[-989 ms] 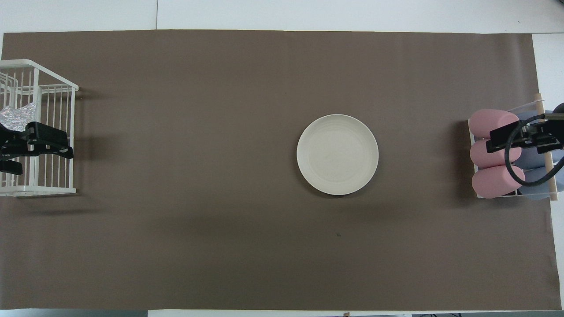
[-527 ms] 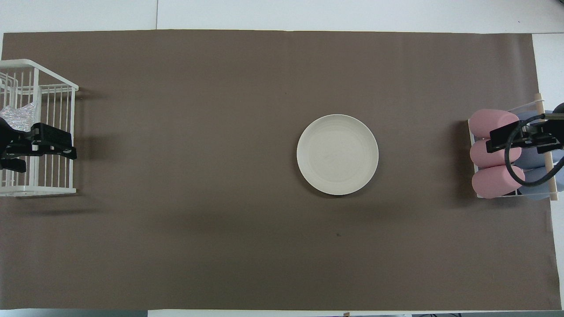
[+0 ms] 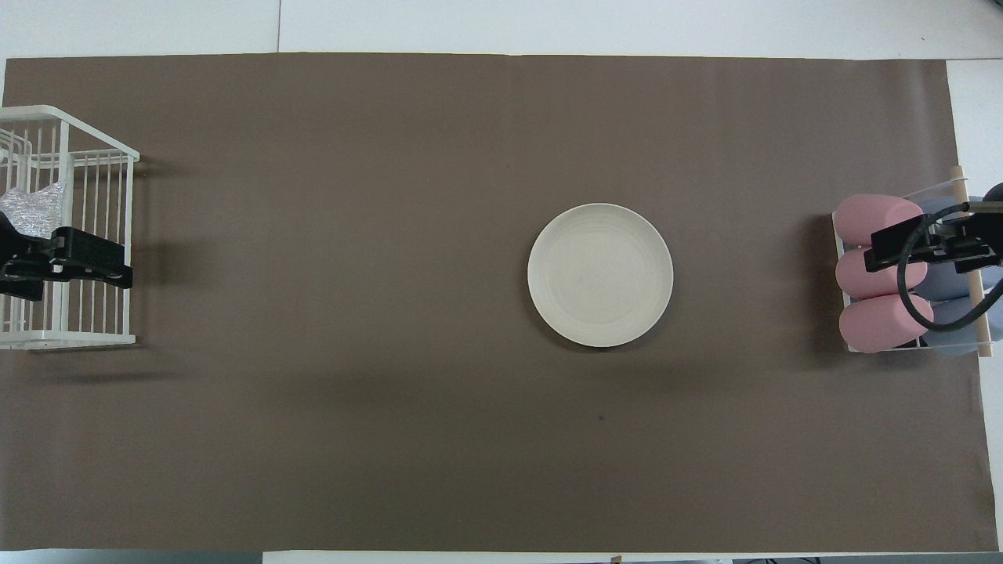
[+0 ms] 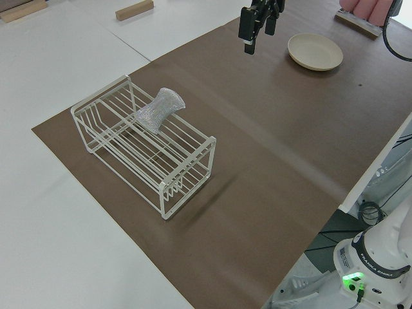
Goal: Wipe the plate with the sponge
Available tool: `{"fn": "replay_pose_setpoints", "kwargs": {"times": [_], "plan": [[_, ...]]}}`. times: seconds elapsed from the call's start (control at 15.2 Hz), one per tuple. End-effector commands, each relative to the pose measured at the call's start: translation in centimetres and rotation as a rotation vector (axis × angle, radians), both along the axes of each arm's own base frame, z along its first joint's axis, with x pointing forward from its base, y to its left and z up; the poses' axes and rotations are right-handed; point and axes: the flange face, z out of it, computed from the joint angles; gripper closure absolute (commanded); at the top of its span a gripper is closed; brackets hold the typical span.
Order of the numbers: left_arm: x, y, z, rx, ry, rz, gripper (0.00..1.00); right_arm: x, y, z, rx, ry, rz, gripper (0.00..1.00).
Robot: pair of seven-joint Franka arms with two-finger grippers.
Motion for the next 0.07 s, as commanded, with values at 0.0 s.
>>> {"fn": "replay_pose_setpoints", "kwargs": {"times": [0.0], "plan": [[0.04, 0.24, 0.2, -0.008, -0.007, -0.017, 0.0, -0.54, -0.11, -0.02, -0.009, 0.001, -0.014, 0.0]]}}
